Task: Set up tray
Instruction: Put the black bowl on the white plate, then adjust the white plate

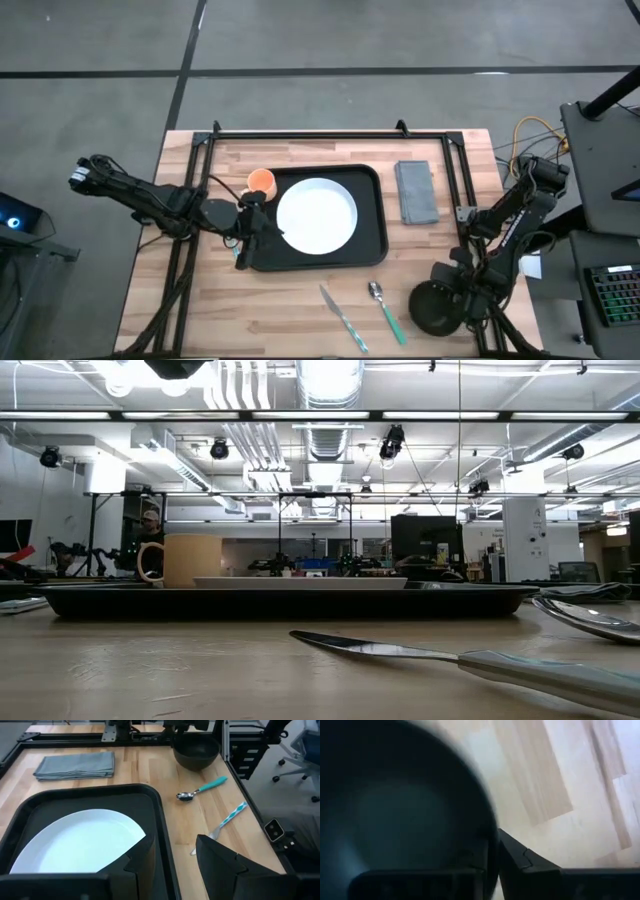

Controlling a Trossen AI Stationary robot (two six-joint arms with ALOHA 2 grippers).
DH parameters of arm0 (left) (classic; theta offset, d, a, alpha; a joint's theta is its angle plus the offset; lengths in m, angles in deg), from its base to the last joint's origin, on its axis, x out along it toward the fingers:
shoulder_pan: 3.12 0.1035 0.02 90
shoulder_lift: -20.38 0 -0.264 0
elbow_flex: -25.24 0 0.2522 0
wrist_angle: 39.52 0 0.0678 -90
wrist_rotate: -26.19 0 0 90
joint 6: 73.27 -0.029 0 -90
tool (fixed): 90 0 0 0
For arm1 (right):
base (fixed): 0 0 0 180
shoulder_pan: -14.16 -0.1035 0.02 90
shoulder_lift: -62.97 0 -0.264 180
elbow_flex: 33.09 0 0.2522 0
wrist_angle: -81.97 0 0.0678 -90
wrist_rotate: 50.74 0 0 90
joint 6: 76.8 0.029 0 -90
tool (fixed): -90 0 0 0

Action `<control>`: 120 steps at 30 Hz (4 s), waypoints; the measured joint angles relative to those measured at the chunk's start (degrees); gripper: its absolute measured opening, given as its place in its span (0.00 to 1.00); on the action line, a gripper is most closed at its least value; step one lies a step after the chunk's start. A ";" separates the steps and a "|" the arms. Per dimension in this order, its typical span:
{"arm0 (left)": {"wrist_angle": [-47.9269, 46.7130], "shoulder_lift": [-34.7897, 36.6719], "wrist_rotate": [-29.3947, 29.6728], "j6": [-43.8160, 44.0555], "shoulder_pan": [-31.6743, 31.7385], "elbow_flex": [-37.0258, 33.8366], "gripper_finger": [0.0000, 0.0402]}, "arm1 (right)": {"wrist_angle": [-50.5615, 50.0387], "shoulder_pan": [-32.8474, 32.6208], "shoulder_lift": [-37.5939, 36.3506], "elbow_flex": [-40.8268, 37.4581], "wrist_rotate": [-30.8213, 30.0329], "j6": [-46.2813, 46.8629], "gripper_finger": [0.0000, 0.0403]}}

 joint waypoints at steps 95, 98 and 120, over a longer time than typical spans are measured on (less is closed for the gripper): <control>-0.59 2.80 7.26 -1.51 0.00 0.02 0.31 | -8.94 78.33 32.99 53.91 20.45 -87.09 0.35; -0.55 2.80 7.28 -1.49 0.00 0.00 0.31 | -3.49 78.11 27.94 43.69 20.60 -85.46 0.34; -0.34 2.80 7.44 -1.49 0.00 0.00 0.31 | 21.83 77.72 17.73 10.68 22.76 -77.88 0.16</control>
